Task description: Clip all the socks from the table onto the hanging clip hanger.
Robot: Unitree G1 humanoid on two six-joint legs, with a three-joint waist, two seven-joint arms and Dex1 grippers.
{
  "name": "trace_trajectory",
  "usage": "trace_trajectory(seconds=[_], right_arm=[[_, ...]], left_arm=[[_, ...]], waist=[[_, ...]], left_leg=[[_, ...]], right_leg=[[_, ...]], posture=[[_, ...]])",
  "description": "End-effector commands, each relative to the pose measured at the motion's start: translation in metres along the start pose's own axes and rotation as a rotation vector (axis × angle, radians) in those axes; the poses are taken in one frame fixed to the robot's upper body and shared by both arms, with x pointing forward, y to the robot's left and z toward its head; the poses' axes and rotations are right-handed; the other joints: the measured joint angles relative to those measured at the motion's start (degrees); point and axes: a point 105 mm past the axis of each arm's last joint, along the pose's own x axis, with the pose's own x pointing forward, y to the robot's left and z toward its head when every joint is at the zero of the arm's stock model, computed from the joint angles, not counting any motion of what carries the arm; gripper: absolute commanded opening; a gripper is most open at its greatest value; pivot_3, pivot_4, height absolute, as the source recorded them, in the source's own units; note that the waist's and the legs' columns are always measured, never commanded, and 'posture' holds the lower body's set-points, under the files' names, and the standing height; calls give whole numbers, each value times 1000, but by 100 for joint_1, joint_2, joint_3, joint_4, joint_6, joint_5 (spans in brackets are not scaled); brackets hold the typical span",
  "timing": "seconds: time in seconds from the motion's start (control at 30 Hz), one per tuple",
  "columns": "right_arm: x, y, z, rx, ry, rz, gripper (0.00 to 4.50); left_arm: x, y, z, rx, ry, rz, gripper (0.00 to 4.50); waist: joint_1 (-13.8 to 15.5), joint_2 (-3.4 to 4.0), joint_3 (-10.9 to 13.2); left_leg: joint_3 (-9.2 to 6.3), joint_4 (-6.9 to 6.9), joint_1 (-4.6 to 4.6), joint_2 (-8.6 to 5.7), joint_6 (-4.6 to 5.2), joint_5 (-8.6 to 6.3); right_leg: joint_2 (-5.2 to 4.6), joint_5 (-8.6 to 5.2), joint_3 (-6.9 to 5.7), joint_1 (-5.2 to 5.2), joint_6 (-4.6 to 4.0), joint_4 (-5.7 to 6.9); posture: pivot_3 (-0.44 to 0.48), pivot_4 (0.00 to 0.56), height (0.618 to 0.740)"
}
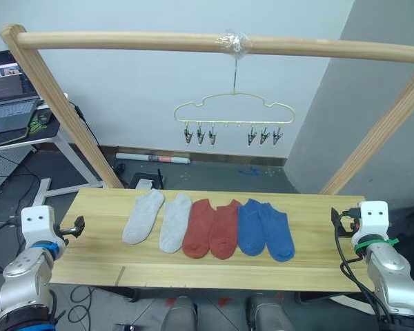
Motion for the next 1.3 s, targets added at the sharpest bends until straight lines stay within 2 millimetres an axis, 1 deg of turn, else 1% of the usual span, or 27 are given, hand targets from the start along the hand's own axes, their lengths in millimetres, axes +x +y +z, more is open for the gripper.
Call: trace_trajectory(seconds=[0.03,0.07,0.1,0.13,0.17,0.23,0.27,0.37,0.43,0.5,0.53,0.57,0.6,0.67,0.7,0.8,0.97,1.03,1.13,1.23,1.3], right_arm=[[2,12,32,-21,-99,119,4500],[5,18,41,-27,-120,168,4500],[6,21,48,-33,-134,204,4500],[8,31,60,-33,-165,272,4500],[9,37,68,-33,-185,316,4500],[9,54,85,-51,-234,413,4500],[8,60,90,-58,-248,440,4500],[5,81,113,-46,-318,543,4500],[2,93,121,-45,-337,599,4500],[-1,102,126,-44,-347,635,4500],[-2,109,131,-39,-363,663,4500],[-2,117,139,-40,-384,680,4500],[-1,121,144,-40,-398,690,4500],[-2,127,150,-42,-415,702,4500],[-3,130,153,-46,-424,715,4500],[-5,135,158,-53,-437,736,4500],[-10,145,166,-60,-462,776,4500],[-13,151,173,-67,-483,805,4500],[-17,157,177,-72,-497,837,4500],[-18,159,180,-76,-501,848,4500],[-17,159,181,-74,-502,846,4500]], left_arm=[[-4,-20,39,48,-103,-85,4464],[-4,-33,49,70,-126,-130,4464],[-4,-43,55,86,-143,-161,4464],[-5,-64,68,106,-177,-225,4464],[-6,-76,76,117,-198,-265,4464],[-9,-109,94,137,-251,-354,4464],[-10,-117,99,136,-266,-375,4464],[-11,-153,118,112,-319,-453,4464],[-10,-168,125,89,-337,-478,4464],[-9,-176,128,82,-348,-491,4464],[-6,-186,130,73,-362,-504,4464],[-1,-196,131,60,-371,-511,4082],[3,-204,131,52,-378,-516,3917],[8,-215,134,36,-394,-526,3334],[9,-222,136,39,-407,-536,3334],[10,-234,140,40,-431,-553,3334],[14,-241,146,12,-472,-512,3334],[18,-241,150,20,-499,-470,3334],[23,-235,155,22,-530,-410,3334],[27,-230,158,31,-550,-372,3334],[28,-231,158,37,-556,-373,3334]], waist=[[-3,1,16],[-4,2,19],[-5,-1,57],[-5,-5,96],[-3,-5,127],[2,-15,194],[3,-18,208],[-9,-17,241],[-18,-18,258],[-33,-16,269],[-46,-13,278],[-54,-9,291],[-64,-8,304],[-95,-12,336],[-98,-17,350],[-145,-34,370],[-177,-30,385],[-181,-30,386],[-194,-29,386],[-199,-30,386],[-204,-30,387]], left_leg=[[-1,0,-1,0,0,0],[0,0,1,0,0,0],[0,0,1,0,0,0],[1,2,4,0,0,0],[1,4,0,0,1,1],[-4,14,-2,0,1,1],[-8,15,-6,0,1,2],[-11,11,-13,0,1,1],[-12,7,-16,-2,0,0],[-13,6,-17,-2,0,-1],[-14,6,-16,-2,0,-1],[-15,5,-16,-2,0,-2],[-15,6,-15,-3,0,-2],[-15,10,-16,-3,0,-1],[-16,12,-16,-3,0,-1],[-17,26,-21,-3,0,-1],[-19,23,-21,-4,0,-1],[-20,24,-21,-3,0,-1],[-19,27,-20,-4,0,-1],[-20,27,-21,-4,0,-1],[-19,26,-22,-4,0,-1]], right_leg=[[0,0,0,-1,0,1],[1,0,0,0,0,1],[1,0,1,0,0,0],[0,0,3,3,0,2],[1,0,3,1,1,1],[2,1,2,2,1,6],[3,1,0,2,1,7],[8,-4,1,2,8,5],[9,-5,3,1,19,4],[9,4,2,1,40,5],[10,1,2,1,42,6],[10,0,2,1,43,6],[10,0,2,2,44,6],[11,0,2,1,43,8],[12,-2,2,2,39,8],[12,-2,3,3,38,8],[12,8,2,1,57,10],[14,9,2,1,58,11],[14,12,3,2,62,11],[14,12,3,2,63,11],[14,12,3,2,63,10]], posture=[[96,164,740],[94,180,740],[94,180,740],[91,190,740],[86,197,740],[81,202,740],[78,205,740],[61,211,740],[53,215,740],[26,221,740],[26,221,740],[15,225,740],[15,225,740],[2,235,740],[-2,235,740],[-7,234,740],[-20,231,740],[-26,228,740],[-35,228,740],[-35,228,740],[-42,232,740]])
